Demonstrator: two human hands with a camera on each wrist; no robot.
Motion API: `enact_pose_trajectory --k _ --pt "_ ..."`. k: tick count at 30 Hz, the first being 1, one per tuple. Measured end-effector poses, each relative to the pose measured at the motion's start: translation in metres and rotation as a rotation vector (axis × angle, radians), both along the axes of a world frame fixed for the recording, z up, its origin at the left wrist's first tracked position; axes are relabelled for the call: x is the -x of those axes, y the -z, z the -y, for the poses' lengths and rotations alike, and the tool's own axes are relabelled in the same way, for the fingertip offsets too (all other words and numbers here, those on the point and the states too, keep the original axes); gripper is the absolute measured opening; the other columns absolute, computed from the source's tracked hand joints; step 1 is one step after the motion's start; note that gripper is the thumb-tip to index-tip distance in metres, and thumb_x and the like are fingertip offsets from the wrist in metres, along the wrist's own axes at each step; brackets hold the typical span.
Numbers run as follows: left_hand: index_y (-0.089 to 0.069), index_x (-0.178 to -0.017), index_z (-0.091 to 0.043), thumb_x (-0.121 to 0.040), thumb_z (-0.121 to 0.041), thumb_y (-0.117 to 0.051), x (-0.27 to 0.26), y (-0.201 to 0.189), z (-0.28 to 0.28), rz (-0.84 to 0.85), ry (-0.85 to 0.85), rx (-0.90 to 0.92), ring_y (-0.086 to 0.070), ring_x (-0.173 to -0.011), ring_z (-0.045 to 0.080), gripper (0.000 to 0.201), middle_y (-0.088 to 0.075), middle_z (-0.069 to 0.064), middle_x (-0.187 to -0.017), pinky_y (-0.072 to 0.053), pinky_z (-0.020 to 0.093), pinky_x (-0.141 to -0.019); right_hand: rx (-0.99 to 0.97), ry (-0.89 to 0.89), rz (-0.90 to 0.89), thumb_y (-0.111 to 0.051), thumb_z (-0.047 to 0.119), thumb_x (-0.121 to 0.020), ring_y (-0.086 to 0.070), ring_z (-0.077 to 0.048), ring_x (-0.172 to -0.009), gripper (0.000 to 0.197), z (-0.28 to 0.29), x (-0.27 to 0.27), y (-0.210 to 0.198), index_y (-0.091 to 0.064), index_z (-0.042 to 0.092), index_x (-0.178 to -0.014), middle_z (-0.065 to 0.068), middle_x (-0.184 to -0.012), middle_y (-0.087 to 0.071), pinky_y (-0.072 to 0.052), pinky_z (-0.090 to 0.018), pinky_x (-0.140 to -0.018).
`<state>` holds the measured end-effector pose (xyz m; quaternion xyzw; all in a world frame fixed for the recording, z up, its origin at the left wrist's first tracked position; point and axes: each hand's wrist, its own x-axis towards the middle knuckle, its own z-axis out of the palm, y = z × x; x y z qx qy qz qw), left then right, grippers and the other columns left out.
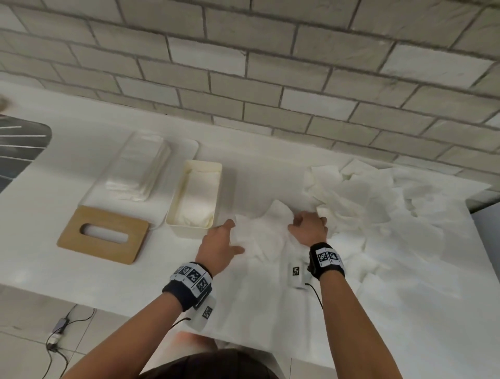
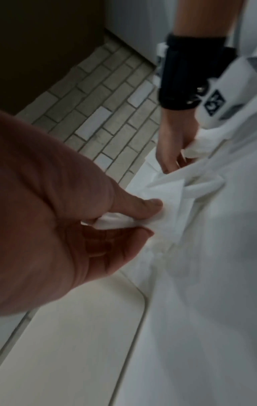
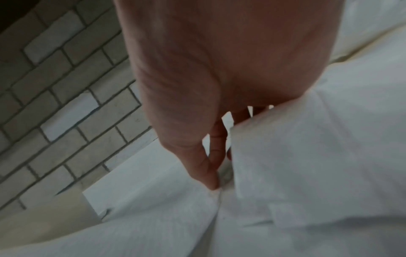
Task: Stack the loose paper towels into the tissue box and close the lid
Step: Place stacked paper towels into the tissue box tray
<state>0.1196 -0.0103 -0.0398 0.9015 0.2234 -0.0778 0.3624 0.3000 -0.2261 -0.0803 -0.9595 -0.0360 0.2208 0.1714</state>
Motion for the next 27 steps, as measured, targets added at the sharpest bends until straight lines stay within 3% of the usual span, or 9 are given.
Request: enact_pose_trajectory --k 3,5,7,10,14,16,18,22,27 --pt "-0.059 -0.099 -0.022 -0.087 -0.028 -0.088 0.002 -0.015 -0.007 0.157 -0.056 0.088 -0.067 -0.086 0.023 0.032 -0.065 -0.004 -0.089 -0.057 0.036 -0.080 -0.258 0.127 0.092 -0.066 0.026 -0.094 -0.057 -0.038 -0.114 0.012 0.005 0.006 0.000 -0.059 0.018 -0.098 -0.004 -0.100 -0.064 -0.048 -0.041 -0.092" --pt "-0.058 -0.092 -0.026 -0.087 -0.022 -0.089 0.001 -0.026 -0.009 0.243 -0.081 0.139 -0.063 -0.071 0.014 0.031 -0.063 -0.007 -0.084 -0.053 0.025 -0.071 -0.568 0.318 0.104 -0.069 0.024 -0.091 -0.064 -0.038 -0.102 0.016 0.008 0.012 -0.006 -0.055 0.014 -0.093 -0.002 -0.088 -0.062 -0.049 -0.044 -0.088" --pt "-0.060 -0.091 -0.033 -0.085 -0.017 -0.089 -0.001 -0.039 -0.013 0.297 -0.121 0.198 -0.064 -0.068 0.010 0.033 -0.064 -0.005 -0.091 -0.048 0.017 -0.067 -0.908 0.506 0.079 -0.071 0.023 -0.084 -0.067 -0.034 -0.095 0.018 0.011 0.023 -0.021 -0.057 0.019 -0.094 -0.002 -0.089 -0.065 -0.054 -0.047 -0.089" --pt "-0.068 -0.094 -0.036 -0.085 -0.010 -0.089 -0.005 -0.061 -0.020 0.341 -0.137 0.307 -0.068 -0.067 0.003 0.035 -0.066 -0.006 -0.096 -0.046 0.014 -0.059 -1.209 0.513 0.055 -0.070 0.007 -0.086 -0.065 -0.025 -0.095 0.035 0.015 0.037 -0.053 -0.056 0.012 -0.117 -0.008 -0.098 -0.065 -0.055 -0.045 -0.088" --pt "-0.066 -0.124 -0.042 -0.081 -0.004 -0.090 -0.014 -0.089 -0.032 0.360 -0.053 0.370 -0.064 -0.065 0.005 0.062 -0.067 -0.006 -0.092 -0.054 0.017 -0.069 -1.272 0.249 0.024 -0.060 -0.005 -0.096 -0.065 -0.019 -0.095 0.024 0.024 0.054 -0.102 -0.065 0.007 -0.117 -0.004 -0.095 -0.070 -0.053 -0.038 -0.085" --pt "-0.058 -0.132 -0.041 -0.081 -0.008 -0.092 -0.021 -0.097 -0.036 0.359 -0.028 0.397 -0.066 -0.071 0.007 0.070 -0.070 -0.008 -0.086 -0.058 0.024 -0.079 -1.240 0.112 -0.007 -0.061 -0.003 -0.101 -0.066 -0.022 -0.097 0.018 0.028 0.064 -0.122 -0.068 0.003 -0.116 -0.015 -0.100 -0.072 -0.050 -0.041 -0.088" --pt "-0.058 -0.129 -0.035 -0.083 -0.011 -0.090 -0.027 -0.105 -0.038 0.355 0.012 0.416 -0.070 -0.081 0.009 0.061 -0.077 -0.011 -0.085 -0.056 0.027 -0.084 -1.166 -0.049 -0.041 -0.065 0.003 -0.104 -0.072 -0.024 -0.103 0.017 0.029 0.076 -0.142 -0.072 0.002 -0.119 -0.020 -0.111 -0.075 -0.053 -0.037 -0.090" --pt "-0.072 -0.107 -0.029 -0.089 -0.018 -0.086 -0.038 -0.123 -0.038 0.364 0.137 0.358 -0.073 -0.091 0.013 0.025 -0.081 -0.008 -0.092 -0.055 0.034 -0.088 -0.966 -0.345 -0.042 -0.073 0.020 -0.103 -0.073 -0.020 -0.105 0.010 0.025 0.093 -0.160 -0.078 0.021 -0.111 0.003 -0.111 -0.076 -0.054 -0.028 -0.090" --pt "-0.079 -0.100 -0.031 -0.093 -0.021 -0.082 -0.051 -0.135 -0.026 0.378 0.200 0.314 -0.075 -0.100 0.016 0.013 -0.081 -0.008 -0.097 -0.057 0.049 -0.099 -0.921 -0.314 0.209 -0.079 0.030 -0.099 -0.054 -0.006 -0.138 0.018 -0.004 0.081 -0.137 -0.080 0.024 -0.116 0.015 -0.143 -0.057 -0.043 -0.024 -0.116"
